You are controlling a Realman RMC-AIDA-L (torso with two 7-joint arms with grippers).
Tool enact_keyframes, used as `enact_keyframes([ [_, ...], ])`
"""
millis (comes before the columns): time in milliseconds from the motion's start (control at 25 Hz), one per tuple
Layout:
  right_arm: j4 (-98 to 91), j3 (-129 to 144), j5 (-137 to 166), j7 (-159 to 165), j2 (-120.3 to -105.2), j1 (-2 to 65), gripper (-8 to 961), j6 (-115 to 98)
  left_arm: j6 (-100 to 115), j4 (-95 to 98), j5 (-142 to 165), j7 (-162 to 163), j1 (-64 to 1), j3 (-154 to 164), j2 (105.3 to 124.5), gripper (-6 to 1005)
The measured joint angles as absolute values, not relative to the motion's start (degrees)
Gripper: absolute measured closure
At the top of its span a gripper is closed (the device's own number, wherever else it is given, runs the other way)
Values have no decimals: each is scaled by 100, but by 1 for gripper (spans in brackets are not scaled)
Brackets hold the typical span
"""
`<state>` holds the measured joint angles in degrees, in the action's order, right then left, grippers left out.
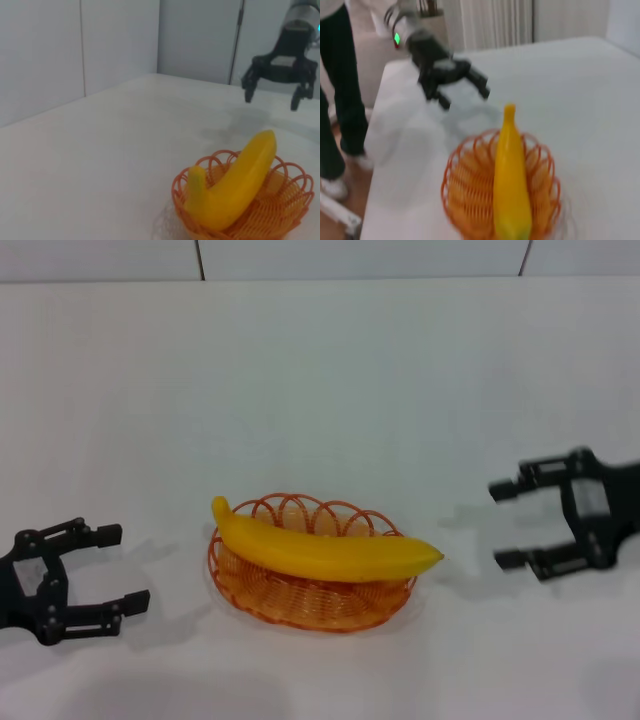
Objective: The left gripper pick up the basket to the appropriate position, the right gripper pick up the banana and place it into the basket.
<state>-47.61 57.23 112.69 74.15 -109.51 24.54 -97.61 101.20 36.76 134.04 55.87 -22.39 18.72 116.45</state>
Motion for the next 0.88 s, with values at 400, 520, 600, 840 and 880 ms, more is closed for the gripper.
enact_keyframes([
  [400, -3911, 5063, 11735, 6361, -11011, 2378, 179, -9520, 10164, 3662, 13459, 5446, -2236, 1914, 11657, 97],
  [520, -3871, 5015, 11736, 6347, -11006, 2371, 179, -9454, 10166, 3656, 13463, 5443, -2235, 1897, 11659, 97],
  [600, -3857, 5007, 11737, 6346, -11001, 2366, 179, -9447, 10168, 3652, 13464, 5442, -2234, 1895, 11660, 97],
  [840, -3822, 5001, 11741, 6343, -10996, 2371, 179, -9447, 10160, 3647, 13465, 5442, -2267, 1908, 11663, 97],
  [880, -3823, 5002, 11744, 6343, -10995, 2372, 179, -9447, 10156, 3647, 13465, 5445, -2271, 1913, 11663, 97],
])
